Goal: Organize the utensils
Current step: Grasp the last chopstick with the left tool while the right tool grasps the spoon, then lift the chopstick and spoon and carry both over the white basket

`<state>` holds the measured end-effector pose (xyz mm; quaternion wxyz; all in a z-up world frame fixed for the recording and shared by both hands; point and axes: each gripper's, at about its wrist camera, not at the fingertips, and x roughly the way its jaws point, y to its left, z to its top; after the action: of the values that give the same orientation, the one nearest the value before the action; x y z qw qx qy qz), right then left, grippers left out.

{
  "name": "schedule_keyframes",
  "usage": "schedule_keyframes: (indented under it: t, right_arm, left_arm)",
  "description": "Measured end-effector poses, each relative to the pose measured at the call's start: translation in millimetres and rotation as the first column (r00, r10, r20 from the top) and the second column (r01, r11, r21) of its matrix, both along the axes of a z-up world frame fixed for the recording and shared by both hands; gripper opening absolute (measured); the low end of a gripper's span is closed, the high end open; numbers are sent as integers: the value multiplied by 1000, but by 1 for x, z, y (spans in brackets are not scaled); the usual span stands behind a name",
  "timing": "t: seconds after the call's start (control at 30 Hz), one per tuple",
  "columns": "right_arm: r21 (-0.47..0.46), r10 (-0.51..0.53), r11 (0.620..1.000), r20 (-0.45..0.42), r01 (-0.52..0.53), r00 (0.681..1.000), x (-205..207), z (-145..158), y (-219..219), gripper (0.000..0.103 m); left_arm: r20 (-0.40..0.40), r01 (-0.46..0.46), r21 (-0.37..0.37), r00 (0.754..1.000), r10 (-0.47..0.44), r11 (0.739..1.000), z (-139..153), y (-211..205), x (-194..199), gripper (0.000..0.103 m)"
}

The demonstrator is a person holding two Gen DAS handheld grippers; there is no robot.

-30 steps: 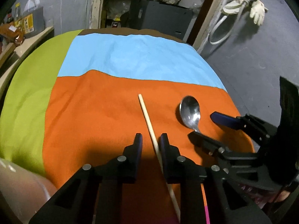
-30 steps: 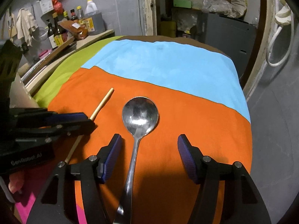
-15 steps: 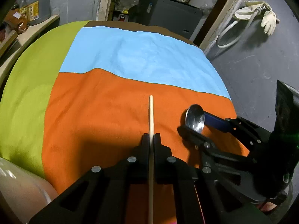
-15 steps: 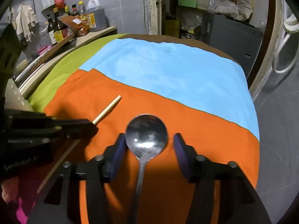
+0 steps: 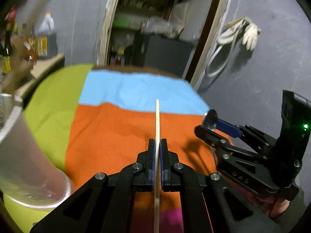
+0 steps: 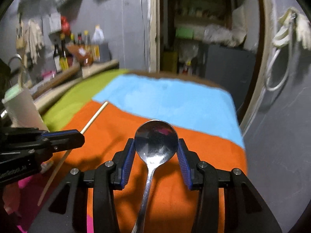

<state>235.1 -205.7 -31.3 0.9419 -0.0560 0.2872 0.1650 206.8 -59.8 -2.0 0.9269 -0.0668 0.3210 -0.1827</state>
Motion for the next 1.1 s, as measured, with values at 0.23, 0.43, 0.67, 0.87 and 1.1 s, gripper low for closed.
schedule_keyframes:
  t: [0.23, 0.43, 0.67, 0.87, 1.1]
  right_arm:
    - [92, -48, 995, 198, 30, 979, -40, 32, -3, 41]
    - [140, -42, 990, 339, -7, 940, -63, 70, 14, 41]
    - [194, 31, 973, 427, -125, 904, -75, 111, 51, 41]
    - [223, 77, 953, 480, -206, 874, -81, 137, 86, 41]
    - [267, 74, 932, 518, -243, 852, -82, 154, 128, 41]
  left_arm:
    - [233, -15, -57, 972, 28, 998, 33, 8, -45, 2]
    - [347, -47, -117, 934, 85, 992, 71, 33, -67, 2]
    - [446, -139, -174, 872, 204, 975, 112, 91, -78, 2]
    - [500, -253, -184, 808, 312, 950, 125, 149, -67, 2]
    - [521, -343, -220, 751, 407, 914, 115, 203, -58, 2]
